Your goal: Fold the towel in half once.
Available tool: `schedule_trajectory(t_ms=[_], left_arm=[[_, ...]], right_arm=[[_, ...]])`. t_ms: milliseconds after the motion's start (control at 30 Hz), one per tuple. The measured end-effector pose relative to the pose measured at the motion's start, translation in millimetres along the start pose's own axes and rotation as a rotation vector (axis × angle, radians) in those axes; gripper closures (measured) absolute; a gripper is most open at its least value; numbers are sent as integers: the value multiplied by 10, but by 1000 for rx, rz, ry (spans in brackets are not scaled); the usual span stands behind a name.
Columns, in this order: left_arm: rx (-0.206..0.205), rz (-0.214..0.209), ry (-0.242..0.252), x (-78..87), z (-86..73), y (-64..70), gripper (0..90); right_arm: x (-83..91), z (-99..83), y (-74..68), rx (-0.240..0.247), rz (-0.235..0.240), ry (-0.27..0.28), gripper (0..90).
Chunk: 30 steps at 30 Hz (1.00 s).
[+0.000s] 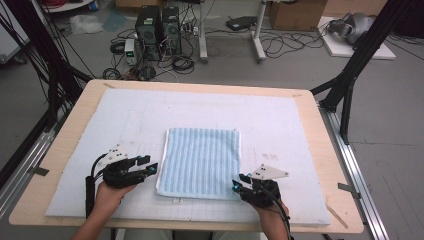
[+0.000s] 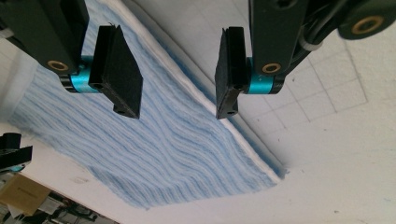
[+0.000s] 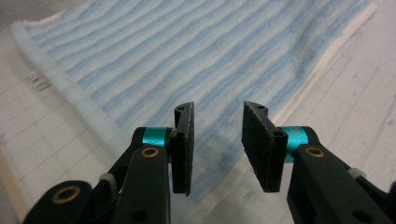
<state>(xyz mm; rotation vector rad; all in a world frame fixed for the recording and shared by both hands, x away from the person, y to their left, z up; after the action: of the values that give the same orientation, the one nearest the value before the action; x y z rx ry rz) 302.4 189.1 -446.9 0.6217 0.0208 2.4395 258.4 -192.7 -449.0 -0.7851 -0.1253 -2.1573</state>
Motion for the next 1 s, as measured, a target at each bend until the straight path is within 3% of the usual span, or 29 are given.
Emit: schedule_trajectory(t_ms=[133, 300, 633, 767, 833, 1000], left_arm=[[15, 1, -10, -111, 77, -82, 507], [49, 6, -42, -368, 218, -239, 492], [40, 40, -71, -821, 428, -401, 515], [42, 38, -121, -1003, 414, -422, 527], [28, 45, -135, -1058, 405, -421, 566], [-51, 36, -106, -1077, 433, -357, 882]], right_arm=[[-37, 66, 111, 3, -13, 17, 620], [-91, 125, 247, -11, -18, 18, 614], [-205, 279, 489, -15, -23, 27, 600], [-262, 337, 574, -10, -27, 21, 598], [-278, 355, 609, -11, -27, 20, 597], [-314, 385, 683, -13, -30, 20, 597]])
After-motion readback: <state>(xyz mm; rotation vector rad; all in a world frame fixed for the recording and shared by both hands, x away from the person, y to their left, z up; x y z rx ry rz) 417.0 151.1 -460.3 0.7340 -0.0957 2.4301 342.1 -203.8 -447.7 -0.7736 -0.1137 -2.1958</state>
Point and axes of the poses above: each handheld gripper's, and its own axes: x roughly backward along the jaws, z roughly out of its top, y roughly to its right, the point moved 3 cm from there along -x, roughly forward along the jaws, and after that the axes turned 9 degrees about z, right-handed, at the moved point
